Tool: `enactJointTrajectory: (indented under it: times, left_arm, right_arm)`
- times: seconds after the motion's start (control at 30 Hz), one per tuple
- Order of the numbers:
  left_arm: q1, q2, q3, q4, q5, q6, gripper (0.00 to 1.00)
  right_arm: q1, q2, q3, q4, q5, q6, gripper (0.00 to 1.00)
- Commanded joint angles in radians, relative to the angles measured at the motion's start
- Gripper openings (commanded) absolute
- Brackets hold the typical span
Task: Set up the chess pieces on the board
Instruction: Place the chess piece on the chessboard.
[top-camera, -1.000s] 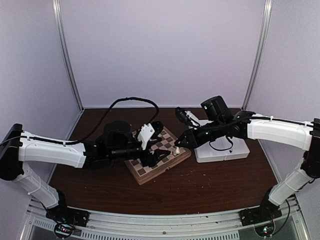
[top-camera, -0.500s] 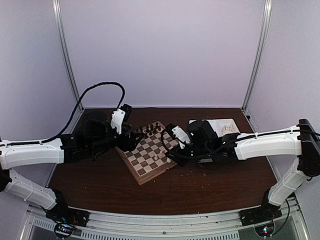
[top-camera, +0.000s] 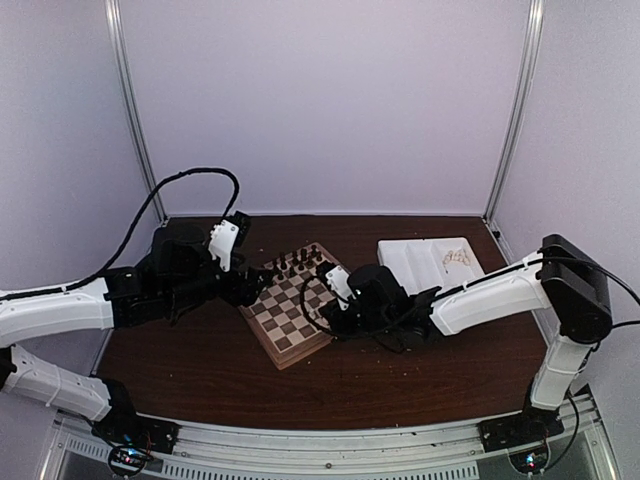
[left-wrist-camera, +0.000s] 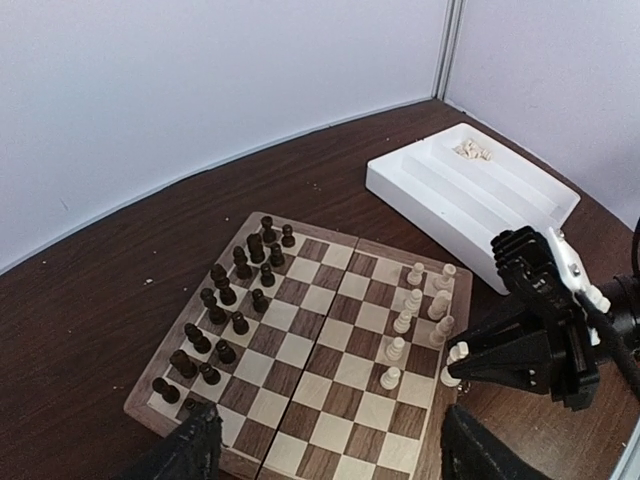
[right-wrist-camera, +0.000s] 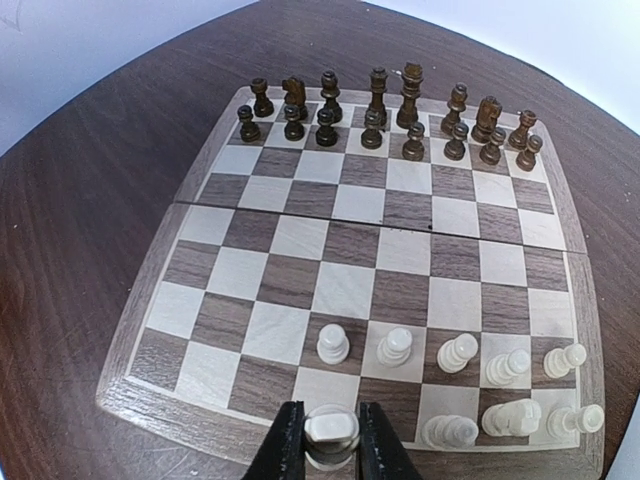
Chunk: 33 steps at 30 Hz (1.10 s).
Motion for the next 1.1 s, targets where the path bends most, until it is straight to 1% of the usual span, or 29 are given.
enactJointTrajectory:
  times: [0.0, 0.1, 0.37, 0.67, 0.83, 0.93, 1.07]
  left_arm:
    - [0.006, -0.037, -0.016, -0.012, -0.027, 0.029, 0.76]
    - [0.007, -0.049, -0.023, -0.016, -0.031, 0.035, 0.76]
    - [0.006, -0.048, -0.022, -0.029, -0.035, 0.038, 0.76]
    - [0.006, -0.064, -0.020, -0.047, -0.048, 0.051, 0.76]
    - [0.006, -0.060, -0.019, -0.050, -0.046, 0.053, 0.76]
    - [0.006, -0.054, -0.017, -0.050, -0.046, 0.053, 0.76]
    - [0.006, -0.050, -0.012, -0.052, -0.044, 0.054, 0.76]
  right_arm:
    - [0.008, 0.038, -0.017, 0.131, 0.085, -0.019, 0.12]
    - [0.007, 0.061, -0.015, 0.147, 0.116, -0.029, 0.12]
    - [0.008, 0.110, -0.003, 0.174, 0.141, -0.038, 0.11]
    - [0.008, 0.140, 0.018, 0.166, 0.193, -0.058, 0.11]
    - [0.006, 0.150, 0.023, 0.163, 0.198, -0.058, 0.11]
    - [0.008, 0.154, 0.025, 0.163, 0.198, -0.056, 0.13]
    - [0.007, 0.156, 0.024, 0.167, 0.197, -0.054, 0.19]
